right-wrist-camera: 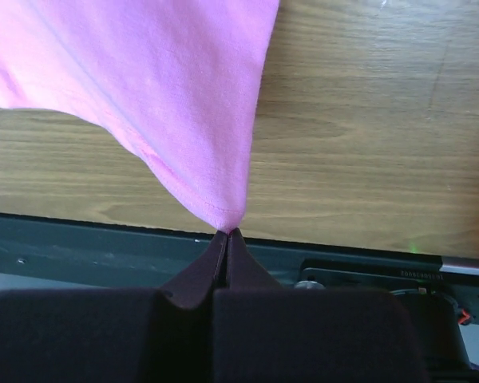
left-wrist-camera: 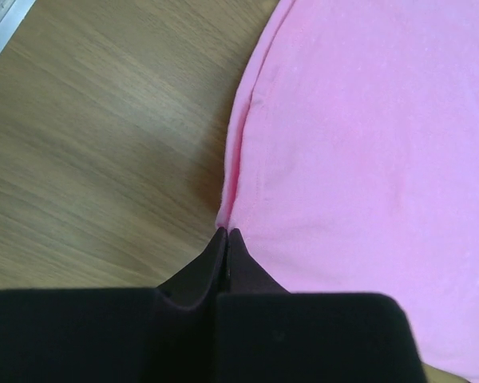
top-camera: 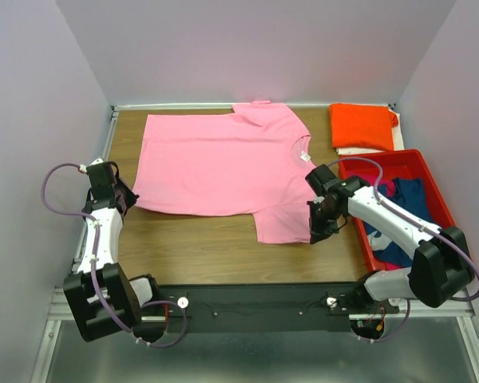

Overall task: Fold and stack the t-shirts
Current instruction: Fold the tshirt

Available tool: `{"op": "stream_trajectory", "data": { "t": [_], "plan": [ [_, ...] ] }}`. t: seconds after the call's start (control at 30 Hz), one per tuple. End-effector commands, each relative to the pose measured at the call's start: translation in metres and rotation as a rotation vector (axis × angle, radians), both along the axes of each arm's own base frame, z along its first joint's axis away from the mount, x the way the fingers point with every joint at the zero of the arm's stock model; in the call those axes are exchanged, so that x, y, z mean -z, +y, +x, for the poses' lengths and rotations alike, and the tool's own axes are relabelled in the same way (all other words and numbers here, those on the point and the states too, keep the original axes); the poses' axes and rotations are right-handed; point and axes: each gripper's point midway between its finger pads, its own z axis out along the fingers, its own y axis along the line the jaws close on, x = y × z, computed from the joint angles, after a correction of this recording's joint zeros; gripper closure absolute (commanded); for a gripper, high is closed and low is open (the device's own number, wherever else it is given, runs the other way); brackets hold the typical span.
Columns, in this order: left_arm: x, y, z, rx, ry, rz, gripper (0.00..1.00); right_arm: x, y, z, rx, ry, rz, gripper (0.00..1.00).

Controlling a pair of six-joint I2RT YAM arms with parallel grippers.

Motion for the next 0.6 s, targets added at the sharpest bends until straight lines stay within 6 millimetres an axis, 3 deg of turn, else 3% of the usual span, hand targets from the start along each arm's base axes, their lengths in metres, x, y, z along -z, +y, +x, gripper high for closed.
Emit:
{"op": "stream_trajectory", "data": {
  "t": [0.0, 0.13, 0.33, 0.53, 0.57],
  "plan": [
    [0.001, 0.001, -0.003, -0.017, 0.011, -0.017, 1.00, -0.025, 0.002, 0.024, 0.041, -0.081, -0.033, 1.00],
    [0.001, -0.002, 0.014, 0.009, -0.004, -0.046, 1.00, -0.038, 0.001, 0.064, 0.074, -0.179, -0.110, 1.00],
    [-0.003, 0.000, 0.046, 0.032, -0.047, -0.079, 1.00, -0.033, 0.007, 0.114, 0.062, -0.255, -0.187, 1.00],
    [-0.010, 0.003, 0.080, 0.058, -0.092, -0.104, 1.00, -0.040, 0.012, 0.180, 0.078, -0.362, -0.232, 0.99],
    [-0.006, 0.002, 0.080, 0.058, -0.082, -0.112, 1.00, -0.034, 0.009, 0.182, 0.079, -0.354, -0.249, 1.00]
  ]
}}
